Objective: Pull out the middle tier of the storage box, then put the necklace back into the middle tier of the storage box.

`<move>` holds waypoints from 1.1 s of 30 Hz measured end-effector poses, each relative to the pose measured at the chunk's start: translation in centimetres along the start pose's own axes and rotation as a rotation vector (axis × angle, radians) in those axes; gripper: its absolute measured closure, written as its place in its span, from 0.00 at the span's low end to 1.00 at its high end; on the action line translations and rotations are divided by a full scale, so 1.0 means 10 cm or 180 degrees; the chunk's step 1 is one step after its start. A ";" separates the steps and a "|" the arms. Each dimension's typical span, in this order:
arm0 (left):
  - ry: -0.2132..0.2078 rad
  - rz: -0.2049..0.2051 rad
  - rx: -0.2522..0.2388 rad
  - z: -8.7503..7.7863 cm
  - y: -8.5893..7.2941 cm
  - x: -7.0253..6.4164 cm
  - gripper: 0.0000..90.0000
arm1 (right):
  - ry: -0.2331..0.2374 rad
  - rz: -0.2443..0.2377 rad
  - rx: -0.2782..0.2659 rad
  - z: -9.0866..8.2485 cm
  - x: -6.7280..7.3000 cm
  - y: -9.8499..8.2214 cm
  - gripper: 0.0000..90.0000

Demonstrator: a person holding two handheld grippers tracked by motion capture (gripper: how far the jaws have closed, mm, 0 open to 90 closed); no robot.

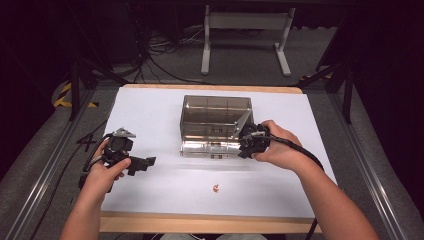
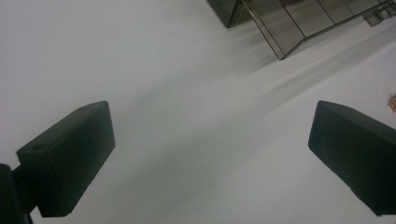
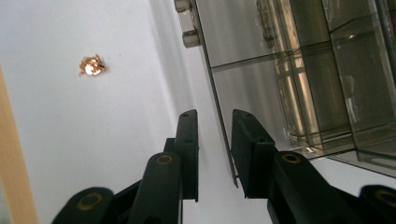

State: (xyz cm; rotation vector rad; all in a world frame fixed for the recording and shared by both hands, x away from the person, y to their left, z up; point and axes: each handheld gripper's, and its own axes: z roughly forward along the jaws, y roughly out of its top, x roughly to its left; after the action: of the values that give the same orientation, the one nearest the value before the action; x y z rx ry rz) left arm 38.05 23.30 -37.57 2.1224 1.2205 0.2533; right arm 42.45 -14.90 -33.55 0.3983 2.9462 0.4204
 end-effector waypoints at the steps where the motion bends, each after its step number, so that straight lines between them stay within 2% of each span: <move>1: 0.0001 0.0003 0.0003 0.00 0.00 0.00 0.01 | 0.0019 0.0008 -0.0017 0.00 0.01 0.00 0.80; 4: 0.0000 0.0001 -0.0002 0.00 0.00 0.00 0.01 | 0.0041 0.0093 -0.0077 -0.02 0.04 0.02 0.78; 13: -0.0001 -0.0001 -0.0005 -0.01 0.00 0.00 0.01 | 0.0050 0.0135 -0.0204 -0.02 0.13 0.05 0.77; 18: -0.0003 0.0001 -0.0006 -0.01 0.00 0.00 0.01 | 0.0063 0.0184 -0.0211 0.00 0.19 0.07 0.76; 33: 0.0014 0.0008 -0.0019 -0.03 -0.01 -0.01 0.01 | 0.0153 0.0116 -0.0218 0.08 0.35 0.18 0.75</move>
State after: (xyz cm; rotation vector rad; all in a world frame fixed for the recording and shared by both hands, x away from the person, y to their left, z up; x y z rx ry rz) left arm 37.79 23.44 -37.40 2.1195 1.2184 0.2626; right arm 39.71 -12.09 -34.12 0.4400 2.9650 0.5412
